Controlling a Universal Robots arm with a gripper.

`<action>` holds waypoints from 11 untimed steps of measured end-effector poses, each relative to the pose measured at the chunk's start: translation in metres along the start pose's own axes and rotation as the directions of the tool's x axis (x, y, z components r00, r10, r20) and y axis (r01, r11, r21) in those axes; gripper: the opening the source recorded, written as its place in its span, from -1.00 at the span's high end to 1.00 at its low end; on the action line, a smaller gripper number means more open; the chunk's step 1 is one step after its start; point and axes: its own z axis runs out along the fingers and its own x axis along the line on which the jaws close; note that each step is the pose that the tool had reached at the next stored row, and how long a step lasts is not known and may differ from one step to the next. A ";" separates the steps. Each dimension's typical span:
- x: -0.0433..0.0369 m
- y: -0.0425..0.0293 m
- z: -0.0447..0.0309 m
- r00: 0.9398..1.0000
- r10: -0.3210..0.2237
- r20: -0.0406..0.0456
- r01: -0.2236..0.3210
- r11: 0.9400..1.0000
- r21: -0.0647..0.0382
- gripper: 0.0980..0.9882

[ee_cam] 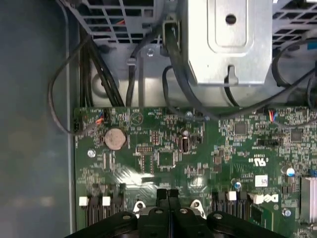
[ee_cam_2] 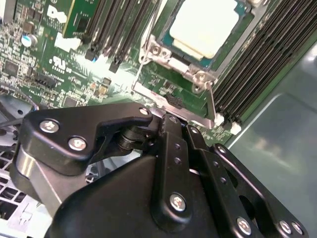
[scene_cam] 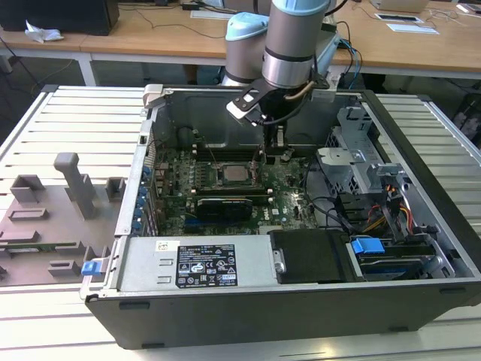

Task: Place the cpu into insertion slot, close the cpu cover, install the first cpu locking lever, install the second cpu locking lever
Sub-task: 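Close the cpu cover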

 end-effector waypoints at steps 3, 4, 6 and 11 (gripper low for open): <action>-0.0002 -0.0051 -0.0027 1.000 0.000 0.000 0.000 1.000 -0.006 0.98; -0.0003 -0.0059 -0.0047 1.000 0.000 0.000 0.000 1.000 -0.008 0.98; -0.0004 -0.0071 -0.0106 1.000 0.000 0.000 0.000 1.000 -0.011 0.98; -0.0006 -0.0149 -0.0117 1.000 0.000 0.000 0.000 1.000 -0.014 0.98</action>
